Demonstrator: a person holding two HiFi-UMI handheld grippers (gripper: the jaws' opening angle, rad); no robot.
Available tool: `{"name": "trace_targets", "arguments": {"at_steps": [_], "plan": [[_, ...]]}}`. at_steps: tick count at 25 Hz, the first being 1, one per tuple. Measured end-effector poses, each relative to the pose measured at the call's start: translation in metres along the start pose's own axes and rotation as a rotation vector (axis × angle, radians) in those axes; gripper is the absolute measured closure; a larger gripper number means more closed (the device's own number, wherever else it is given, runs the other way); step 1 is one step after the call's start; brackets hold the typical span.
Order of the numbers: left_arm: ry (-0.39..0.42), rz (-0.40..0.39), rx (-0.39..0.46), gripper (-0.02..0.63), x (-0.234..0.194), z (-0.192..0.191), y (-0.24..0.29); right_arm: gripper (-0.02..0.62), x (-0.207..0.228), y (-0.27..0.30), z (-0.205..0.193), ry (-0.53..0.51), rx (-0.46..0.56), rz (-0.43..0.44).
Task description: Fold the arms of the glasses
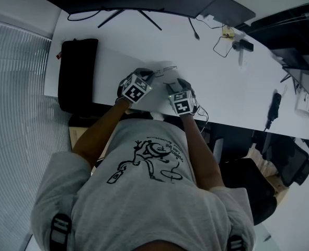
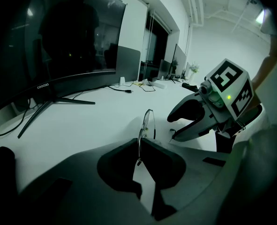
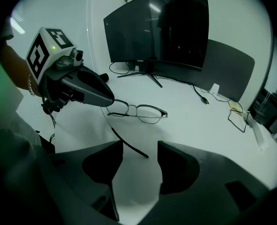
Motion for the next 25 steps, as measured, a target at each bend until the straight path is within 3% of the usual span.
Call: {"name": "trace_targets", "arguments": {"at_steps": [25], "plan": [[0.01, -0.089, -0.049, 0.569, 0.007, -0.003, 0.001, 0.362, 0.015, 0.009, 0.004, 0.01, -0.012, -0.02]]}}
Point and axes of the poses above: the fingertips, and each gripper's own axes: y forward along the fingers, x to its right, z out of its top, the point moved 7 cm from there along -y, backward along the fingers, and after that the axes turned 6 degrees about -y, right-handed, at the moved point
